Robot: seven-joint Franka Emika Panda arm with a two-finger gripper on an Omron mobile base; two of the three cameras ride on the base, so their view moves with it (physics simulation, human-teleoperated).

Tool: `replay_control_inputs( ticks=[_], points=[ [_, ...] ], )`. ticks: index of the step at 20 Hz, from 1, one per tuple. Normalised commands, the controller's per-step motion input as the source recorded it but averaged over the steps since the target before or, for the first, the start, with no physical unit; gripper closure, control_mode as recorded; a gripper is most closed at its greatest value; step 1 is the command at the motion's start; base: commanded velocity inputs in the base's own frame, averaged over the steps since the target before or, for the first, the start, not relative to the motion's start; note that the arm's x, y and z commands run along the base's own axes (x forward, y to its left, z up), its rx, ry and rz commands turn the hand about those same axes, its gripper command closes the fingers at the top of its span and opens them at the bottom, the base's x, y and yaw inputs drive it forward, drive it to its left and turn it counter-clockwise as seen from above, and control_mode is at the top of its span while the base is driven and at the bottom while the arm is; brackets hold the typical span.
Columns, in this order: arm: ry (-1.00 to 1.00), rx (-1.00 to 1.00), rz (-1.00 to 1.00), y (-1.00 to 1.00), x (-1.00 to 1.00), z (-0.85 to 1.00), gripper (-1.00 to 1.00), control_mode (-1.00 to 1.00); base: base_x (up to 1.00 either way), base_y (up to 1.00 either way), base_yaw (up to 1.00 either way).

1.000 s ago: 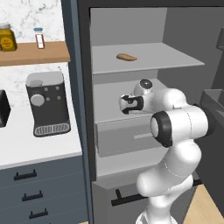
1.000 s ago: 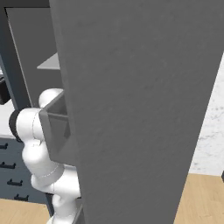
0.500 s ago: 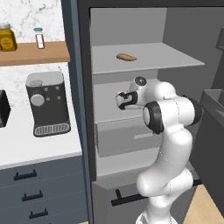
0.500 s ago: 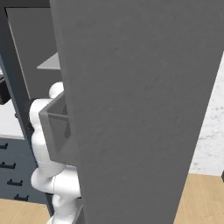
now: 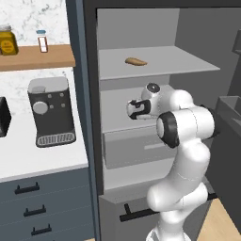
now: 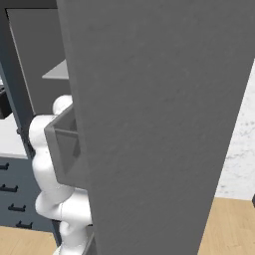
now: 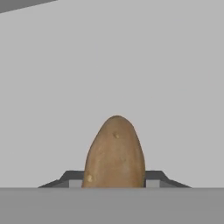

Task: Place one sweet potato and one chicken drumstick in each tupperware on the nearby counter, to pack two identical lunches.

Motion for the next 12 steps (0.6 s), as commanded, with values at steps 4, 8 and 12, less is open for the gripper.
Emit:
replay_control_inputs(
  ticks=[4, 8, 12],
  points=[
    [-0.12, 0.0, 0.0, 0.0, -1.0, -0.02, 1.0, -1.0, 0.0, 0.0, 0.0],
    [-0.01, 0.0, 0.0, 0.0, -1.0, 0.3, 1.0, -1.0, 0.0, 0.0, 0.0],
    [0.0, 0.0, 0.0, 0.0, -1.0, 0.54, 1.0, -1.0, 0.0, 0.0, 0.0]
  ],
)
